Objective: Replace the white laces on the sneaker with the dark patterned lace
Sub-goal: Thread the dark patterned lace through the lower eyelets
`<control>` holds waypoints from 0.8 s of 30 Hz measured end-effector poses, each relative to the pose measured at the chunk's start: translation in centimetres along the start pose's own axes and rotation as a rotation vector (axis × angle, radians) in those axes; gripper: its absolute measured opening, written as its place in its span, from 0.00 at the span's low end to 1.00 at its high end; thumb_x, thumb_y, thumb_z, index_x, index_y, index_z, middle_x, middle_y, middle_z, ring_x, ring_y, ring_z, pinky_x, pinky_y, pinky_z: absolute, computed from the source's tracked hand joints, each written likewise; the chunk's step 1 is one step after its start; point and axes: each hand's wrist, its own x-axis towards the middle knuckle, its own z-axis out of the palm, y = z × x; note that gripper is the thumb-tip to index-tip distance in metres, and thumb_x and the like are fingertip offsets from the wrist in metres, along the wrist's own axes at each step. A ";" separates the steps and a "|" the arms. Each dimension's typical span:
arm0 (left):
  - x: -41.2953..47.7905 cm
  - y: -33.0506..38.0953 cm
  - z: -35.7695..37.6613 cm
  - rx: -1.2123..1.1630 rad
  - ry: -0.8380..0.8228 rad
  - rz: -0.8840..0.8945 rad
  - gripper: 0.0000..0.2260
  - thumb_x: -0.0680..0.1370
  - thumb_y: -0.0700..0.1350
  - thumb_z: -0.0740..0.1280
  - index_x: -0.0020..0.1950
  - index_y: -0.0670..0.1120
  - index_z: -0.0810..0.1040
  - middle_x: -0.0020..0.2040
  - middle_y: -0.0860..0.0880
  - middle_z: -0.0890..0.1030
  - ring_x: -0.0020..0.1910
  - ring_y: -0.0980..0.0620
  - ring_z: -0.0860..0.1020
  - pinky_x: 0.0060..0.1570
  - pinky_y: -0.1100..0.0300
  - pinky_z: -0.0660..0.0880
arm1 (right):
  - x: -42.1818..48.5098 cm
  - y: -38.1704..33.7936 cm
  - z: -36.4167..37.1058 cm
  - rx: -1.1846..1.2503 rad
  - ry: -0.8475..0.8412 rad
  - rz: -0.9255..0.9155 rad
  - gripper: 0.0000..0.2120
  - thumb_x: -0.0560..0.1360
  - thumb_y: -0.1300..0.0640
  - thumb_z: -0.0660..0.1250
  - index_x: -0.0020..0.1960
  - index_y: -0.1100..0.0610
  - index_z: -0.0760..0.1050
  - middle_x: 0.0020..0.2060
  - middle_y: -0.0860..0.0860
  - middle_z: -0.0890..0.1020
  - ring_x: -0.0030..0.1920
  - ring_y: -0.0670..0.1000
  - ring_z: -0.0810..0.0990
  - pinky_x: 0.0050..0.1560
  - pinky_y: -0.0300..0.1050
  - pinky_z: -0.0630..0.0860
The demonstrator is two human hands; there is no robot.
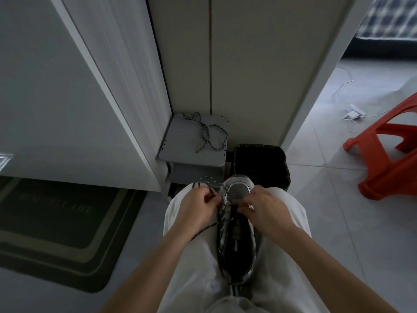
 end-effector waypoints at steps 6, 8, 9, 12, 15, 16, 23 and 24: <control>0.5 0.0 1.2 0.131 -0.067 0.004 0.09 0.76 0.49 0.67 0.42 0.44 0.77 0.36 0.51 0.79 0.39 0.51 0.78 0.39 0.60 0.73 | -0.7 0.4 1.7 -0.047 0.031 -0.061 0.07 0.72 0.47 0.67 0.49 0.44 0.81 0.57 0.46 0.70 0.58 0.51 0.69 0.52 0.43 0.70; 0.6 0.2 1.1 0.141 -0.070 0.010 0.09 0.76 0.50 0.67 0.41 0.45 0.76 0.35 0.52 0.77 0.38 0.52 0.77 0.39 0.58 0.72 | -0.7 0.3 2.1 -0.066 0.078 -0.067 0.06 0.72 0.48 0.67 0.47 0.44 0.82 0.65 0.45 0.68 0.64 0.53 0.65 0.58 0.45 0.64; 0.6 0.3 1.0 0.134 -0.085 0.016 0.08 0.76 0.49 0.68 0.41 0.46 0.76 0.34 0.53 0.77 0.38 0.52 0.77 0.40 0.59 0.73 | -0.7 0.2 2.2 -0.057 0.087 -0.058 0.06 0.72 0.48 0.67 0.47 0.44 0.82 0.68 0.45 0.66 0.66 0.54 0.62 0.61 0.46 0.63; 0.4 0.6 1.1 0.109 -0.164 0.034 0.07 0.75 0.48 0.68 0.45 0.44 0.79 0.39 0.52 0.80 0.42 0.52 0.79 0.43 0.61 0.75 | -0.6 -0.1 2.5 -0.041 0.072 -0.033 0.08 0.74 0.49 0.65 0.47 0.44 0.83 0.71 0.45 0.61 0.69 0.54 0.58 0.66 0.49 0.62; 0.1 0.7 0.9 0.182 -0.151 0.066 0.08 0.76 0.48 0.67 0.46 0.44 0.80 0.31 0.57 0.73 0.32 0.61 0.73 0.31 0.75 0.67 | -0.6 -0.4 2.5 -0.027 0.070 -0.007 0.08 0.73 0.49 0.65 0.46 0.44 0.83 0.72 0.45 0.61 0.70 0.54 0.56 0.65 0.49 0.61; 0.0 0.6 0.9 0.203 -0.133 0.071 0.08 0.76 0.49 0.67 0.46 0.45 0.80 0.29 0.58 0.71 0.29 0.62 0.69 0.32 0.78 0.65 | -0.6 -0.5 2.5 -0.030 0.069 -0.003 0.08 0.73 0.49 0.65 0.46 0.44 0.83 0.72 0.45 0.60 0.70 0.54 0.56 0.65 0.49 0.61; 0.0 1.3 1.2 0.258 -0.135 0.064 0.07 0.76 0.50 0.68 0.45 0.47 0.80 0.36 0.54 0.79 0.37 0.56 0.74 0.32 0.68 0.63 | -0.6 -0.7 3.0 0.023 0.056 0.045 0.06 0.72 0.45 0.66 0.46 0.40 0.81 0.75 0.45 0.50 0.72 0.55 0.50 0.68 0.54 0.57; 0.1 1.3 1.3 0.286 -0.121 0.067 0.07 0.75 0.51 0.68 0.46 0.48 0.80 0.33 0.56 0.76 0.36 0.56 0.74 0.31 0.67 0.62 | -0.6 -0.7 3.1 0.041 0.053 0.063 0.06 0.72 0.44 0.66 0.46 0.39 0.81 0.76 0.44 0.50 0.72 0.55 0.50 0.67 0.54 0.56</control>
